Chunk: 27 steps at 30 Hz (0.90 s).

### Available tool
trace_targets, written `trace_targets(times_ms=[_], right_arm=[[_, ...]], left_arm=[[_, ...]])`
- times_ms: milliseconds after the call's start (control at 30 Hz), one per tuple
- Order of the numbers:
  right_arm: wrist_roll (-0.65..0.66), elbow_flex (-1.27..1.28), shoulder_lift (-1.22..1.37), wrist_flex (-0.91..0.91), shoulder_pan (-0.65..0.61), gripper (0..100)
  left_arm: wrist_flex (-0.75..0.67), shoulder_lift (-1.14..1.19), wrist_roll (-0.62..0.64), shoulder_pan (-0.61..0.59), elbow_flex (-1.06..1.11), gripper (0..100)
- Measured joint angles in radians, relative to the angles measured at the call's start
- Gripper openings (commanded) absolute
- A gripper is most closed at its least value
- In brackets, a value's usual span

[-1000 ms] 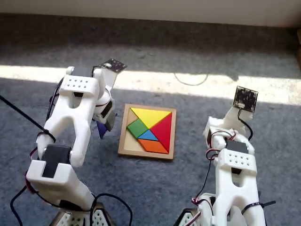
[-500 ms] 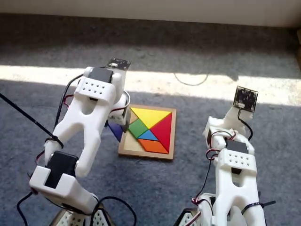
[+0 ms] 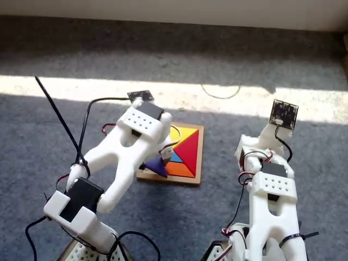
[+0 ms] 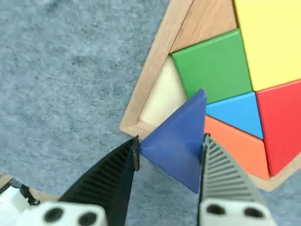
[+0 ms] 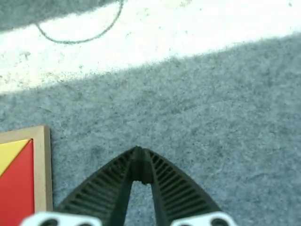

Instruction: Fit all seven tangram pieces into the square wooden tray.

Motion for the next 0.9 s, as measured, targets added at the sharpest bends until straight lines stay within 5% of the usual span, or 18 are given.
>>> trace_targets(times_ms=[900], right_arm=[[0.0,0.0,0.0,0.0,0.0,0.5]], left_arm=[[-0.049,0.0,0.066,-0.055,0.006,13]])
